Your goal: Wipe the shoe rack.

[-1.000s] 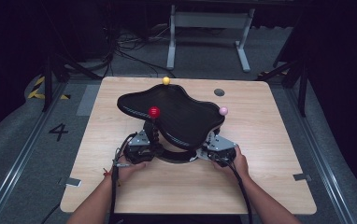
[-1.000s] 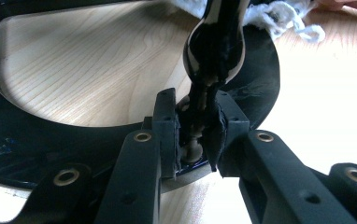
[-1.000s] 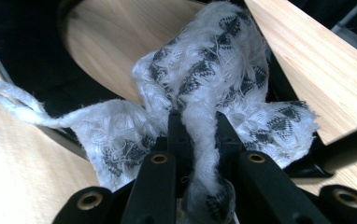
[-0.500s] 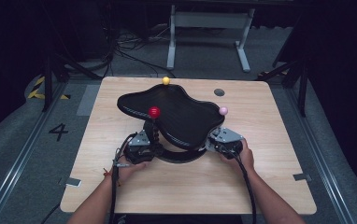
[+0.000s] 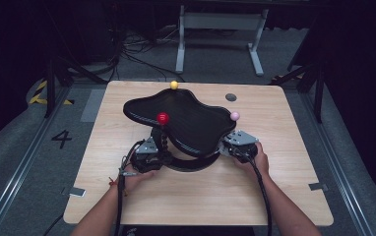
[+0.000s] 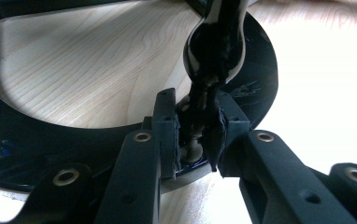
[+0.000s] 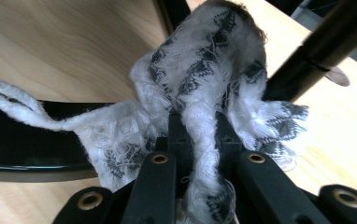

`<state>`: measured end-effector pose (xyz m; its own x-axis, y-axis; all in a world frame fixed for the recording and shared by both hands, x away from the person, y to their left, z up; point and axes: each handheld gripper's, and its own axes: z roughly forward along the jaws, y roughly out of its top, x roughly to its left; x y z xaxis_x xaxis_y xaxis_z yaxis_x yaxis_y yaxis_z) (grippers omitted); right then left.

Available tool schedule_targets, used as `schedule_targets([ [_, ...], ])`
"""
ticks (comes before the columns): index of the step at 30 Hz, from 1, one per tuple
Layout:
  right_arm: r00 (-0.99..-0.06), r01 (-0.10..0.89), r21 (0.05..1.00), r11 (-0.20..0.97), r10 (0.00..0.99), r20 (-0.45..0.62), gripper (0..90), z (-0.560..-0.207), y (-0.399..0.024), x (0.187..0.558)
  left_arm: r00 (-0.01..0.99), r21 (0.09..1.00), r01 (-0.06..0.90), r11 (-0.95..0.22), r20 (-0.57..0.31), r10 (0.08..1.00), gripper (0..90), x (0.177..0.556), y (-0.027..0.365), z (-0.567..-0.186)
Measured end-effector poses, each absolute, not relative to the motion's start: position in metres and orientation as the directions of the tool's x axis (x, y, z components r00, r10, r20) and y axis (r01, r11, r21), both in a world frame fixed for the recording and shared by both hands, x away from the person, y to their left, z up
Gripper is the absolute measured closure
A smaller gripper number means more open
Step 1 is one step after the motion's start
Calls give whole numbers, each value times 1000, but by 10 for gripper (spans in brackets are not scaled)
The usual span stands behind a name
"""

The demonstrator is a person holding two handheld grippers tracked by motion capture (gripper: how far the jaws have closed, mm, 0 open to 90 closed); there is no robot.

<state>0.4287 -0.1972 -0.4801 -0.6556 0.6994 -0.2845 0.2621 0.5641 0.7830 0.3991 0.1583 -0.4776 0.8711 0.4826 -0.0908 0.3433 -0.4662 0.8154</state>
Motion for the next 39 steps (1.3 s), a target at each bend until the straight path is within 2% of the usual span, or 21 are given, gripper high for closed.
schedule_targets([
  [20,-784,199,780,593,574,-236,814,-476,-166,390,865,814,344,-469,-81,495,746,397,157,-478],
  [39,-818,150,782,605,520,-245,816,-477,-134,363,866,815,344,-466,-83,493,730,396,157,-478],
])
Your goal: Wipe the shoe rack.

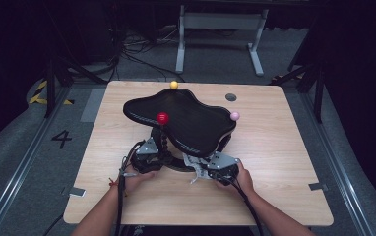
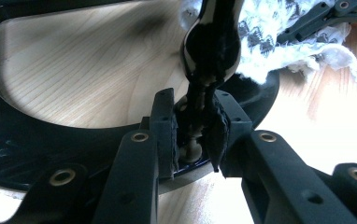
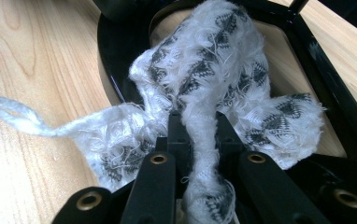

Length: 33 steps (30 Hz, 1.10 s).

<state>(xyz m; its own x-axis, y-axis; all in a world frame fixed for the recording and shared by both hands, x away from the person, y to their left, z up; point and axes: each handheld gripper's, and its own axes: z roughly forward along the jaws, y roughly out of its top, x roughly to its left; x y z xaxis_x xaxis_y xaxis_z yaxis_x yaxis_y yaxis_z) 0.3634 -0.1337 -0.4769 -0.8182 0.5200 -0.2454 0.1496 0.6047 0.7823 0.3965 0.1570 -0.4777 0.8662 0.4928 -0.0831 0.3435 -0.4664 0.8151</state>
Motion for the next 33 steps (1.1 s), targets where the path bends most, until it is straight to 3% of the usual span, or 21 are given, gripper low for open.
schedule_targets([
  [13,-787,181,773,608,561,-257,816,-476,-146,374,884,814,328,-479,-87,459,747,394,156,-478],
  [33,-626,272,749,604,703,-339,815,-487,-188,422,891,814,318,-486,-81,447,747,392,149,-477],
])
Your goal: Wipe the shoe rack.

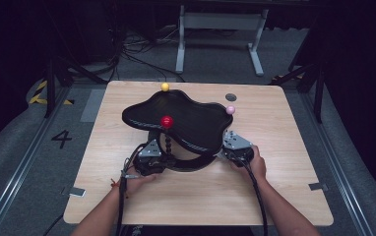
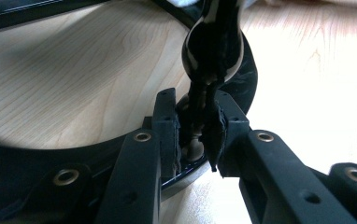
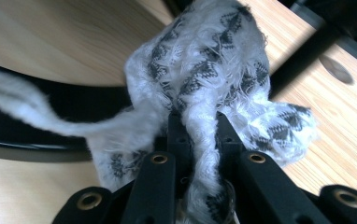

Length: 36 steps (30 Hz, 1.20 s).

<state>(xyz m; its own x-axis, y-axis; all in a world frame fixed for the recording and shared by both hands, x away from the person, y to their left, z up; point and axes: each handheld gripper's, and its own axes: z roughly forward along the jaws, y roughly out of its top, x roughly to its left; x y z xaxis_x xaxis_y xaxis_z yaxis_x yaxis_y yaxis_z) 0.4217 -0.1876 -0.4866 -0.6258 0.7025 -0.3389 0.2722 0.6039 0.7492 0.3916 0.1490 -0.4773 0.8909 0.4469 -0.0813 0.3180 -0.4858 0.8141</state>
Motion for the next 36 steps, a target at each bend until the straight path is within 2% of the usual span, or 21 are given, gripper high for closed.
schedule_targets([
  [3,-620,298,746,595,715,-323,814,-488,-195,430,889,812,324,-486,-86,450,747,392,149,-477],
  [10,-639,232,788,570,700,-318,812,-476,-193,428,892,815,321,-483,-89,443,747,392,149,-477],
  [19,-686,266,792,550,685,-245,813,-478,-189,432,894,816,316,-485,-84,441,747,393,149,-478],
  [29,-771,213,790,575,595,-226,812,-477,-167,413,889,814,323,-483,-86,450,747,392,149,-477],
  [36,-775,213,787,579,591,-225,812,-477,-154,403,887,816,323,-479,-85,454,747,391,148,-477],
])
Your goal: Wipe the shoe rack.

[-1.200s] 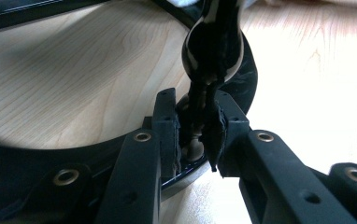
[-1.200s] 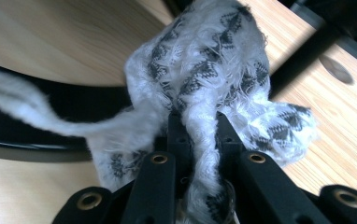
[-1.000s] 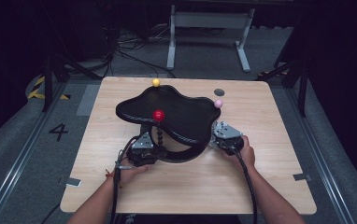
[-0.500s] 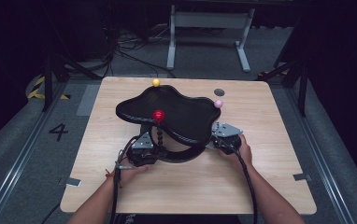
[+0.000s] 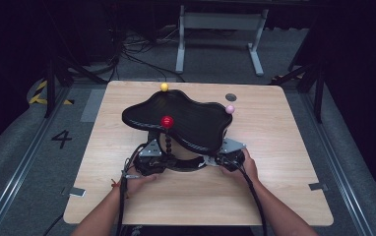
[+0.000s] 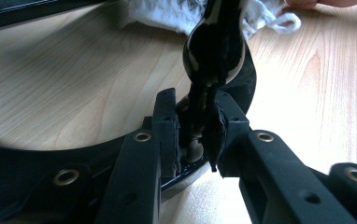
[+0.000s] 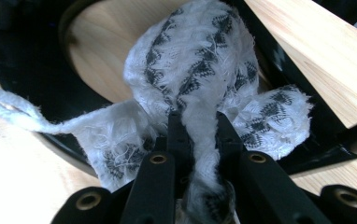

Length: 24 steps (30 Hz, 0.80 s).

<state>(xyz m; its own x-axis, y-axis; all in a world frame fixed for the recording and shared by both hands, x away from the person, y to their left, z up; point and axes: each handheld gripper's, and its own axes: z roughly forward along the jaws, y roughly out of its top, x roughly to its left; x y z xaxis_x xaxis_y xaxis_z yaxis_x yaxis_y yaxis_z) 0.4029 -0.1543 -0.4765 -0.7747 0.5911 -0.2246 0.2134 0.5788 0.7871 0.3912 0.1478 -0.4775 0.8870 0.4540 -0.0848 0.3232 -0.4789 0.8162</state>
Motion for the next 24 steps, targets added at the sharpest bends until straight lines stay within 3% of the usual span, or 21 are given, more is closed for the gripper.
schedule_targets([
  [12,-811,196,784,588,547,-208,811,-476,-137,385,899,816,305,-491,-78,431,747,383,137,-478],
  [14,-826,140,789,598,510,-239,811,-476,-136,387,899,813,307,-495,-78,430,747,383,135,-478],
  [24,-841,101,783,614,473,-263,811,-476,-124,376,906,812,303,-499,-83,415,745,378,127,-477],
])
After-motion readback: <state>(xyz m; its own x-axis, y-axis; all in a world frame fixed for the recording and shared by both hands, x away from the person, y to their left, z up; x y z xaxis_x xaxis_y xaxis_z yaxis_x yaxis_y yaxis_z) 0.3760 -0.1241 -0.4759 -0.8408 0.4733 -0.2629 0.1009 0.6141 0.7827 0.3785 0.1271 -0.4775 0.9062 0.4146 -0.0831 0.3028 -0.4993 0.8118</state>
